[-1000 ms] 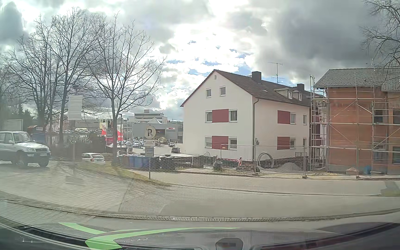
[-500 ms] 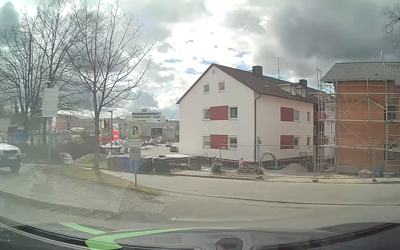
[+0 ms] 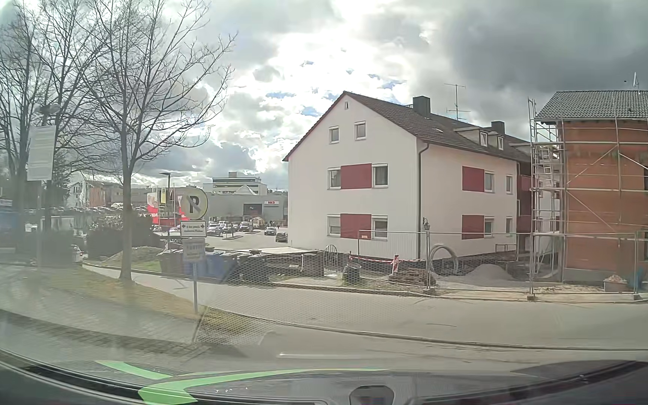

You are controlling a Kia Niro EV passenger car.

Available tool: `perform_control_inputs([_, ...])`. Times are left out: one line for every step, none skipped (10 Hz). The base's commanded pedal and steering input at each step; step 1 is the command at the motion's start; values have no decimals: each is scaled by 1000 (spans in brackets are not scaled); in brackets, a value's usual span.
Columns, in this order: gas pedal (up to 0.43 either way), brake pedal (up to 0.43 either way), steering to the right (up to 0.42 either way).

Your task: Follow the waypoints while adhering to traffic rules and regulations

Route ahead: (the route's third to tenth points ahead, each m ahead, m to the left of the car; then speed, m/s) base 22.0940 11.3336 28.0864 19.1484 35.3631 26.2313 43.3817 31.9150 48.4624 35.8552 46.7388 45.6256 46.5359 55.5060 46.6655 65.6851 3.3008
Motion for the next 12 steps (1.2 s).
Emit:
perform_control_inputs([0, 274, -4])
perform_control_inputs([0, 274, -6])
perform_control_inputs([0, 274, -7])
perform_control_inputs([0, 274, -8])
perform_control_inputs([0, 280, -9])
perform_control_inputs([0, 280, -9])
perform_control_inputs([0, 280, -11])
perform_control_inputs([0, 280, -10])
perform_control_inputs([0, 287, -12])
perform_control_inputs([0, 287, -16])
perform_control_inputs([0, 287, -16])
perform_control_inputs([0, 268, -16])
